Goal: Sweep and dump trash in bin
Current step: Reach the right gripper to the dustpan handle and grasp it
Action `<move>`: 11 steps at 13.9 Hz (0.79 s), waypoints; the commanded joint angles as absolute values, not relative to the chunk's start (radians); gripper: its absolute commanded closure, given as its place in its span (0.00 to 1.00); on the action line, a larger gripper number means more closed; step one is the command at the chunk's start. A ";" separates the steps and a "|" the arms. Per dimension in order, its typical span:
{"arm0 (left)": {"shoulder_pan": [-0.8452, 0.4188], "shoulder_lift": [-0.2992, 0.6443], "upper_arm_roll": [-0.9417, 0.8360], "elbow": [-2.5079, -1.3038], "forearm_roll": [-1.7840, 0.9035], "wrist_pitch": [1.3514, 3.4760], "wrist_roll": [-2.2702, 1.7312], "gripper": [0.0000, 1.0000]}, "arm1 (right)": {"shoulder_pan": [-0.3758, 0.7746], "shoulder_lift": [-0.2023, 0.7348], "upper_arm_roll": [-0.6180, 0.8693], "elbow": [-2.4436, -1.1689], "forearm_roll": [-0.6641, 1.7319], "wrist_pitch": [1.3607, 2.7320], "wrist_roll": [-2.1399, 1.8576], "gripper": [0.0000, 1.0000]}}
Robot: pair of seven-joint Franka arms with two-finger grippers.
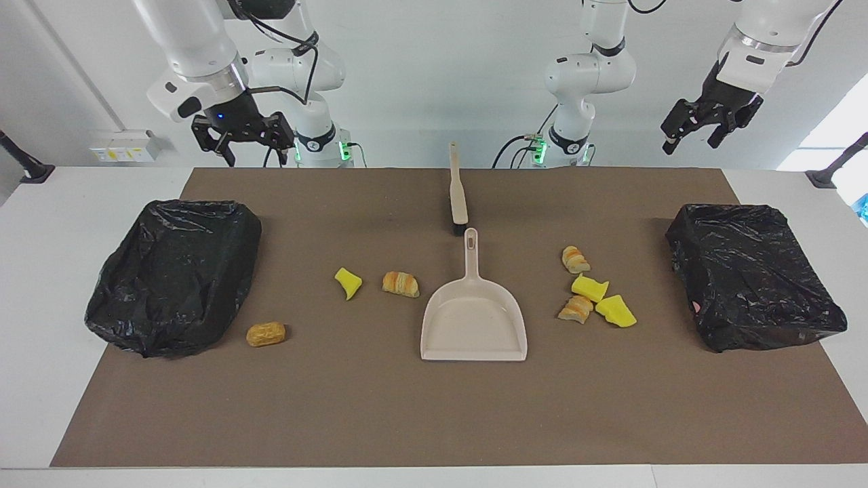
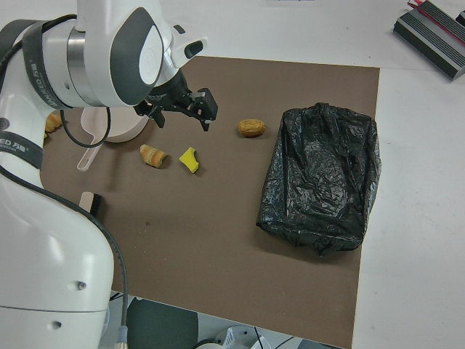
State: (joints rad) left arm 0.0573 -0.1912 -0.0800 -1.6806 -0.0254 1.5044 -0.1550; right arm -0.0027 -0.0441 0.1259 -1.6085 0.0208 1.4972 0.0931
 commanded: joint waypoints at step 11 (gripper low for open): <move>0.060 -0.184 -0.078 -1.663 -0.031 1.491 -0.153 0.00 | 0.274 0.273 0.130 -1.574 0.057 1.842 0.507 0.00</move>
